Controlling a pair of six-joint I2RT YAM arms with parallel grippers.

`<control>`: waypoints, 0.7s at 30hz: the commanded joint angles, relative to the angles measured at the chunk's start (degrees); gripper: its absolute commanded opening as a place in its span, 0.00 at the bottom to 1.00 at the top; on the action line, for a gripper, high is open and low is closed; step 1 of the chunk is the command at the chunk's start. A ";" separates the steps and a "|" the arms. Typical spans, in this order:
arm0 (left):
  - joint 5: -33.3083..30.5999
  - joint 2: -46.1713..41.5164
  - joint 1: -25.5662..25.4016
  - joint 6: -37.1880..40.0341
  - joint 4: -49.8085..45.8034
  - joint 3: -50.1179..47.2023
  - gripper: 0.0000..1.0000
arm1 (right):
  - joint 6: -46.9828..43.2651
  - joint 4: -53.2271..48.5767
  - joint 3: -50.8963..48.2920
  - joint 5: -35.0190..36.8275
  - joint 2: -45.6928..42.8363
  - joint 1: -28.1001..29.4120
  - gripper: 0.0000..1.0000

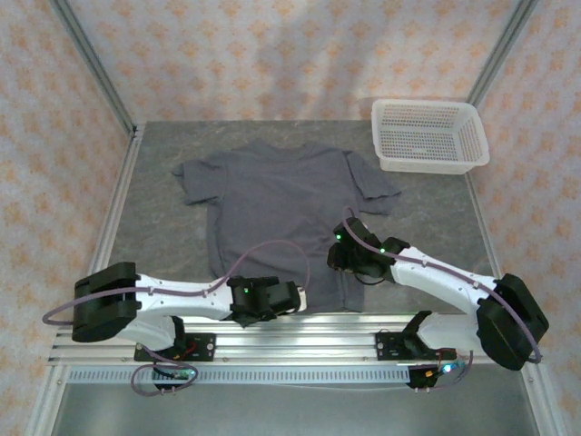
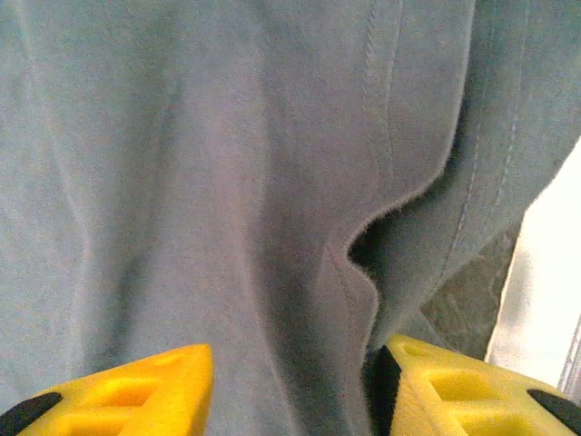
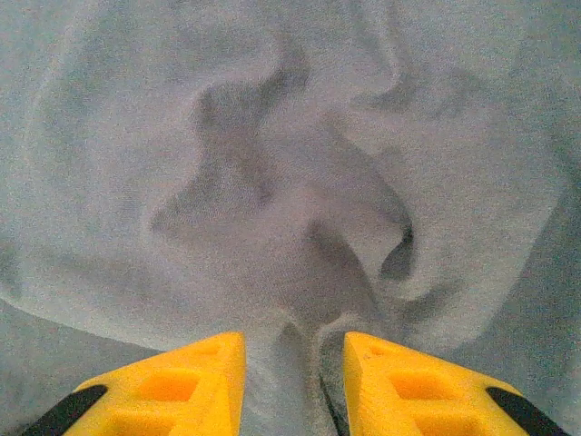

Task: Fold the inside-out t-shirt
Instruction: Turn the T-shirt inside out at the center of the table.

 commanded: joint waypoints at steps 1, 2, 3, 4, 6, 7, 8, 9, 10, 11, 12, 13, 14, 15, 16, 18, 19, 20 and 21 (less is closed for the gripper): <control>0.43 0.81 0.37 0.37 -9.55 3.03 0.50 | -0.37 -1.20 1.70 1.43 -1.11 -0.16 0.34; 0.43 0.89 0.36 0.23 -11.05 3.27 0.51 | -0.37 -0.94 1.49 1.44 -1.06 -0.14 0.34; 0.33 0.98 0.37 0.13 -12.30 3.37 0.51 | -0.35 -0.65 1.34 1.49 -1.03 -0.14 0.34; 0.44 1.14 0.31 -0.14 -13.04 3.38 0.53 | -0.44 -0.37 1.21 1.52 -1.03 -0.14 0.35; 1.81 1.50 0.38 -0.32 -14.15 3.55 0.57 | -0.85 -0.27 1.29 1.39 -1.03 -0.14 0.36; 1.74 1.83 0.31 -0.78 -14.05 3.73 0.61 | -1.12 -0.42 1.50 1.28 -1.03 -0.14 0.37; 1.72 2.15 0.37 -0.93 -13.96 3.73 0.64 | -1.28 -0.60 1.55 1.28 -1.03 -0.14 0.37; 1.89 2.59 0.41 -1.02 -13.82 3.81 0.67 | -1.38 -0.79 1.73 1.30 -1.09 -0.14 0.37; 2.06 3.03 0.46 -1.14 -13.89 3.94 0.68 | -1.52 -0.95 1.75 1.43 -1.03 -0.14 0.37; 2.35 3.38 0.45 -1.07 -13.99 4.11 0.71 | -1.55 -0.99 1.69 1.46 -1.05 -0.14 0.37; 2.74 3.61 0.53 -1.11 -14.00 4.25 0.73 | -1.57 -1.06 1.56 1.55 -1.07 -0.14 0.37; 2.90 3.75 0.65 -1.07 -13.91 4.30 0.73 | -1.44 -1.06 1.39 1.65 -1.03 -0.14 0.37; 3.03 3.69 0.84 -1.03 -13.82 4.31 0.73 | -1.43 -0.98 1.25 1.73 -1.04 -0.16 0.37; 3.04 3.62 1.08 -1.03 -13.90 4.33 0.73 | -1.37 -0.98 1.13 1.91 -1.04 -0.14 0.38; 2.72 3.41 1.38 -1.14 -14.11 4.33 0.71 | -1.41 -1.05 1.11 1.84 -1.04 -0.14 0.38; 1.97 2.82 1.91 -1.33 -14.83 4.26 0.65 | -1.28 -1.02 1.02 1.86 -2.56 -0.14 0.38; 1.36 2.34 2.00 -1.29 -15.31 4.26 0.62 | -1.25 -0.97 1.03 1.83 -2.60 -0.14 0.38; 0.76 1.89 2.07 -1.36 -15.87 4.26 0.60 | -1.20 -0.89 0.99 1.90 -2.59 -0.14 0.38; 0.32 1.33 2.12 -1.42 -16.60 4.26 0.60 | -1.20 -0.81 1.03 1.83 -2.54 -0.14 0.38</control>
